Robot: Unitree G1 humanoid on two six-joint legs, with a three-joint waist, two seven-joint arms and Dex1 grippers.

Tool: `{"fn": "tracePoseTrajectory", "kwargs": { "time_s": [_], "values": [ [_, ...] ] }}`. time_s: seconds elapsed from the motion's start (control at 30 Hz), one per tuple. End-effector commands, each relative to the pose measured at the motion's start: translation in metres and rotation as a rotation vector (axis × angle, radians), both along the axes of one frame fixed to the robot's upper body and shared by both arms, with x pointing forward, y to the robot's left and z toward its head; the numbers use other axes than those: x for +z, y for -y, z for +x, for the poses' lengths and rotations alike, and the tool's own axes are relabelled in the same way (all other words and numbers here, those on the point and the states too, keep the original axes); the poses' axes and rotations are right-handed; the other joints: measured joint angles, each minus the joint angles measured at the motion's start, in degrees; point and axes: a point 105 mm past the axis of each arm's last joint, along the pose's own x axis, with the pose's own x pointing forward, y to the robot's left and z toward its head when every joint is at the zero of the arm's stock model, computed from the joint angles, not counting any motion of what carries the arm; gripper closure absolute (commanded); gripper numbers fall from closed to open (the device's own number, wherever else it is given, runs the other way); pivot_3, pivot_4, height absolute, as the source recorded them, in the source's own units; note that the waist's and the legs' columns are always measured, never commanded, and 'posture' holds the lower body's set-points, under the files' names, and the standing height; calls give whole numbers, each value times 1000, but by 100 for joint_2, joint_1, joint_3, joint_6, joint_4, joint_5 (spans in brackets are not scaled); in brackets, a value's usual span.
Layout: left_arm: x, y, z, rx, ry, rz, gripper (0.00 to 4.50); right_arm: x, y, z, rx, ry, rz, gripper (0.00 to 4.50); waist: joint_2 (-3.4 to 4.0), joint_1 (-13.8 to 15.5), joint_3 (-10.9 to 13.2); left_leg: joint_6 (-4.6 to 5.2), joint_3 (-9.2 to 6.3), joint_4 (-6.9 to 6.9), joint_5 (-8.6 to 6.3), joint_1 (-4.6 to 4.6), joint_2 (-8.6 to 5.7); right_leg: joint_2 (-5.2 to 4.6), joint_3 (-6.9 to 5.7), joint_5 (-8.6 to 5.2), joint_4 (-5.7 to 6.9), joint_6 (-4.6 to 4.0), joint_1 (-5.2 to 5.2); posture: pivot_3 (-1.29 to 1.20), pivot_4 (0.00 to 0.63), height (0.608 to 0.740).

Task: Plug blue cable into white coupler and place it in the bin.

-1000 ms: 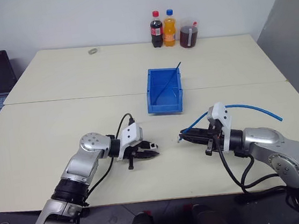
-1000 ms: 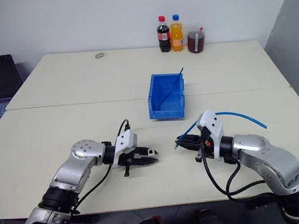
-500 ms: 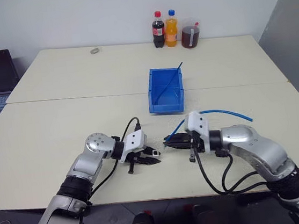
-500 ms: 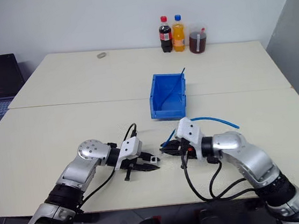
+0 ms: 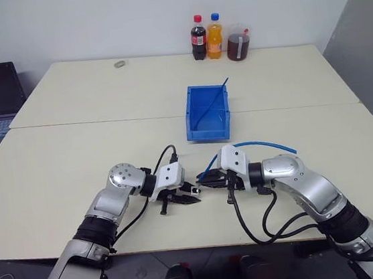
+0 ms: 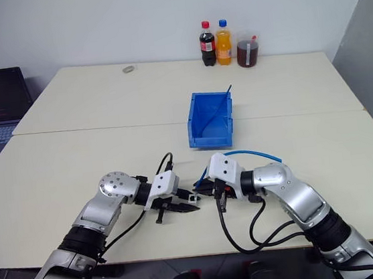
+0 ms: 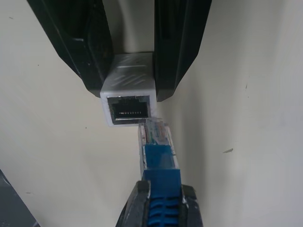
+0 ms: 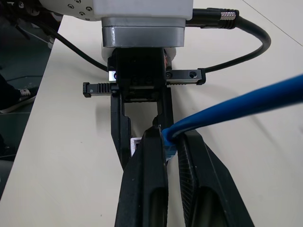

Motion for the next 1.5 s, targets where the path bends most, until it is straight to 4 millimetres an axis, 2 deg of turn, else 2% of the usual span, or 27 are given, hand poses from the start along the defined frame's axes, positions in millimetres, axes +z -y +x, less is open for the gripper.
{"fn": "tracePoseTrajectory", "kwargs": {
  "time_s": [0.03,0.37,0.7,0.83,1.33,1.5],
  "values": [
    [-12,-3,2,39,-20,43,3685,5,-7,-7,49,31,-4,4463,1,0,-1,0,0,0,0,0,0,0,0,0,0,0,1,0,150,740],
    [-15,-5,4,63,-29,66,3685,8,-10,-9,84,112,-53,4463,2,6,-4,2,-2,8,2,3,-1,0,0,4,1,12,6,0,150,740],
    [-16,-3,3,68,-34,61,3685,-2,-7,-2,69,113,-117,4463,3,7,-6,8,-1,9,6,5,-1,0,1,7,4,16,6,0,150,740],
    [-17,-3,3,75,-36,58,3685,-4,-11,-4,104,121,-140,4464,5,6,-9,8,-1,9,6,7,-1,0,1,8,5,16,7,0,150,740],
    [-19,-2,2,91,-45,48,3688,-22,-7,-9,139,84,-228,4464,28,11,-40,9,-1,10,7,10,-4,-2,1,8,5,18,11,0,150,740],
    [-20,-1,1,86,-43,47,3688,-21,-18,-8,161,30,-223,4464,37,10,-60,9,0,10,6,13,-3,-2,2,7,4,18,13,0,150,740]
  ]
}}
